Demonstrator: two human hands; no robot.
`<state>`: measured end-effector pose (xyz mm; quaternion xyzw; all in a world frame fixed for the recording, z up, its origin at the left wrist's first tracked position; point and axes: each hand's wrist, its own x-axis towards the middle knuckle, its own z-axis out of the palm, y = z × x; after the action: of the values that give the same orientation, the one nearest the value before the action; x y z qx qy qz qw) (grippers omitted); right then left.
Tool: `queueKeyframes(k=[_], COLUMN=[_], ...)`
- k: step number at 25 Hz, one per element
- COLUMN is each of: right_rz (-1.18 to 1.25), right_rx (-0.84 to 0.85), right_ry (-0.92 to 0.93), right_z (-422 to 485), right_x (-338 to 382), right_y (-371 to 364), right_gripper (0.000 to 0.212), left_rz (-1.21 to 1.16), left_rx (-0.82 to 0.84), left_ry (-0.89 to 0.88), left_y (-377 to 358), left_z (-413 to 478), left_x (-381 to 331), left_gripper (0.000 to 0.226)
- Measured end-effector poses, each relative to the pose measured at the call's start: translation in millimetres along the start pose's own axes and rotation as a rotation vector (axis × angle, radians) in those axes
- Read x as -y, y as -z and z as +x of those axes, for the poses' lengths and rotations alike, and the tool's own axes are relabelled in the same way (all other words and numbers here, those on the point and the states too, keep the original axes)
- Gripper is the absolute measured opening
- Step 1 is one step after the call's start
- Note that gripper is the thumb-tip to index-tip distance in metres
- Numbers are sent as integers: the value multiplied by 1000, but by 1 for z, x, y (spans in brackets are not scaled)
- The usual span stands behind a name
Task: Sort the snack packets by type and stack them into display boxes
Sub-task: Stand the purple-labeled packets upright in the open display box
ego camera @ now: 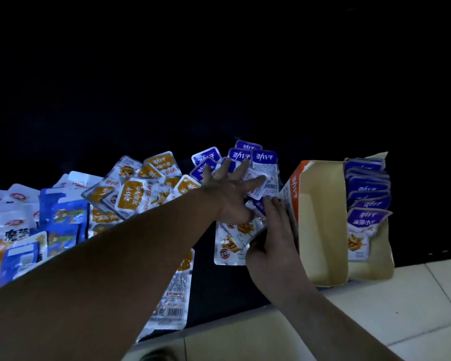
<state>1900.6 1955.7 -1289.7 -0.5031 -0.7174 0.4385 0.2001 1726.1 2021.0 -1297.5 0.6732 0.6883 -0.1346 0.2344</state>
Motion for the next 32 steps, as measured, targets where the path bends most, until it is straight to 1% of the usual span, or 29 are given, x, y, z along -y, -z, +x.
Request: queueKeyframes(k=[3,5,7,9,11,12,14,15,16,17,19,20,23,25,26,27,29,30,32], right_rz=[160,183,91,-66,-222,-284,-374,-405,-430,-447,-517,-557,-627,-721,-758,-762,-654,-576,-460], right_rx=[-21,-21,21,18,42,55,47,43,67,128,268,288,211,191,183,179,148,135,142], right_ry=[-18,-19,-44,8,12,11,38,60,92,118,136,143,177,192,196,206,230,214,168], right_z=[-2,-4,-6,-5,0,4,10,12,12,11,6,4,-7,-18,-23,-27,-29,-28,-25], right_x=[4,7,6,-2,-5,-7,-9,-9,-9,-10,-17,-21,-24,-26,-28,-31,-34,-34,-31], right_y=[1,1,1,6,14,17,16,12,6,-2,-15,-18,-19,-21,-20,-19,-12,-6,4], right_gripper=[84,82,85,80,76,76,72,70,71,71,70,71,73,69,68,67,61,60,63], left_rz=[72,92,71,79,17,-39,-144,-153,-119,-63,42,77,138,101,67,48,52,52,28], left_rx=[-61,-95,-110,-116,-152,-204,-391,-493,-562,-594,-599,-596,-604,-647,-659,-647,-581,-559,-563], left_ry=[-31,-83,-122,-150,-198,-224,-225,-195,-155,-114,-46,-19,60,94,96,94,71,47,-3], left_y=[-11,-22,-38,-49,-54,-56,-64,-70,-76,-82,-91,-93,-92,-86,-83,-82,-83,-86,-94], left_z=[-19,-36,-51,-63,-66,-68,-77,-84,-93,-102,-117,-120,-122,-117,-113,-106,-95,-91,-93], left_x=[7,17,26,31,34,36,43,48,55,61,71,75,83,74,65,54,34,28,20], left_gripper=[89,87,85,82,80,81,79,75,72,71,68,66,53,40,41,49,63,64,59])
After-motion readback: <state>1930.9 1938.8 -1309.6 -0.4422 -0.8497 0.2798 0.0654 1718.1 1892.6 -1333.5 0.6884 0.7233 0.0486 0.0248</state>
